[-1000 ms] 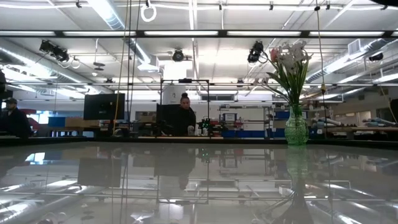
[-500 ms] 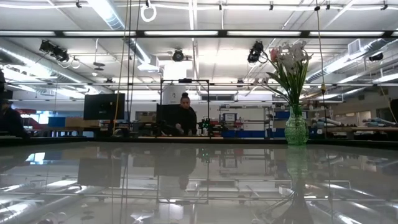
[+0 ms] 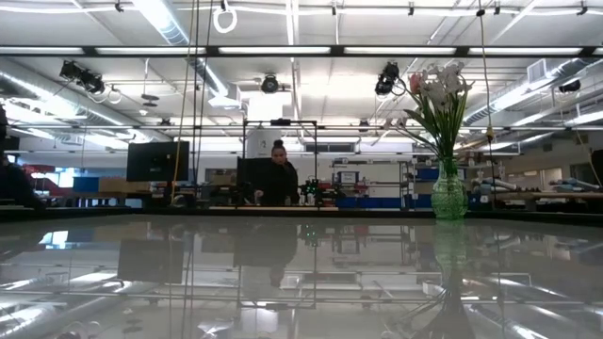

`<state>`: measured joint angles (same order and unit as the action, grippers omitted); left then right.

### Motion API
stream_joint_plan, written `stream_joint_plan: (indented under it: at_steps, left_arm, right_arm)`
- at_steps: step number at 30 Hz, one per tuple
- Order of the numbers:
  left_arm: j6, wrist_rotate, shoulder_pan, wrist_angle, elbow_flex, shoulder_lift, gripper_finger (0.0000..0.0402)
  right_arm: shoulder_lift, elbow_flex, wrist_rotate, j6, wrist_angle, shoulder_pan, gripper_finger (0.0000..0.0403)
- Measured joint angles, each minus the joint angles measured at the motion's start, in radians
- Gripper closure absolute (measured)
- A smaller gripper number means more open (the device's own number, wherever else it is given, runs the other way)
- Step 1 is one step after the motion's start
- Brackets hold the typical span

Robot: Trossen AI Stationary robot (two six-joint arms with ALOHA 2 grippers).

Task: Sort flowers into vase by color
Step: Put the black flower into the red vase

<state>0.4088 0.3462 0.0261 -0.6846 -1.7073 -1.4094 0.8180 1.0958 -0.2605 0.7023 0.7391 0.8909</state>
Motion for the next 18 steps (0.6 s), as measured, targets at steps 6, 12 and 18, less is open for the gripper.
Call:
stream_joint_plan:
  at_steps: [6, 12, 18]
  left_arm:
    - [0.001, 0.0, 0.0, 0.0, 0.0, 0.0, 0.0189]
    - [0.018, 0.0, 0.0, 0.0, 0.0, -0.004, 0.0189]
    - [0.021, 0.0, 0.0, 0.0, 0.0, -0.004, 0.0189]
  right_arm:
    - [-0.008, 0.0, -0.016, 0.001, -0.02, 0.026, 0.0388]
    - [-0.009, 0.0, -0.019, 0.001, -0.021, 0.026, 0.0388]
    - [-0.027, 0.0, -0.015, 0.005, -0.021, 0.026, 0.0388]
